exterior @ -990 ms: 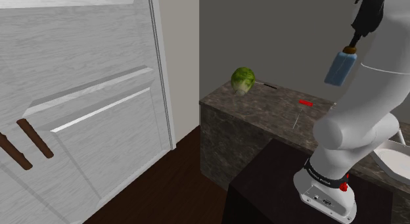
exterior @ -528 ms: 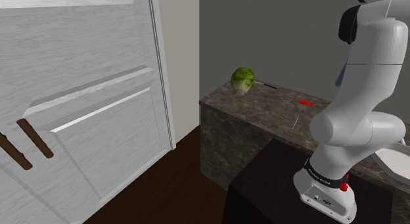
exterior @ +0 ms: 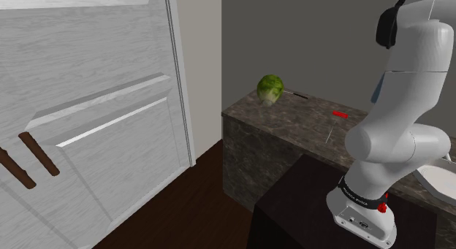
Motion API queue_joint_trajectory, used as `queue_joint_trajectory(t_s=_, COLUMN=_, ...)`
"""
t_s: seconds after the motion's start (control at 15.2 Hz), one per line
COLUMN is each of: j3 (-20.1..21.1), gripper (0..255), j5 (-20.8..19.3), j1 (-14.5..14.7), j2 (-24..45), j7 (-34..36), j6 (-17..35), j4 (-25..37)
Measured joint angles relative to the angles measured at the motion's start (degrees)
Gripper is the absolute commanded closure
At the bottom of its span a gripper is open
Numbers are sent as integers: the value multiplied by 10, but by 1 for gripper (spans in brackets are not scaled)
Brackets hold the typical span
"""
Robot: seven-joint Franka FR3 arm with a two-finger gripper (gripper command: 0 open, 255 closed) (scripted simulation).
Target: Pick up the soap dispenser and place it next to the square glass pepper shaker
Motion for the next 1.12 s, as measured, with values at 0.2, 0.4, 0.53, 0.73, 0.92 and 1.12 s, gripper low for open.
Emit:
queue_joint_trajectory(t_s=0.2, j3=1, gripper=255, j5=-1, j1=6, j2=-2, j7=-1, j6=25, j4=-28)
queue_joint_trajectory(t_s=0.4, j3=2, gripper=255, j5=-1, j1=11, j2=-3, j7=-1, j6=48, j4=-52)
queue_joint_trajectory(t_s=0.53, j3=3, gripper=255, j5=1, j1=13, j2=-2, j7=-3, j6=65, j4=-68)
queue_joint_trajectory(t_s=0.73, j3=4, gripper=255, j5=3, j1=16, j2=-2, j7=-4, j6=86, j4=-89)
queue_joint_trajectory(t_s=0.92, j3=7, gripper=255, j5=8, j1=15, j2=4, j7=-9, j6=107, j4=-107)
queue_joint_trajectory(t_s=1.12, j3=9, gripper=255, j5=13, j1=16, j2=7, j7=-13, j6=128, j4=-126)
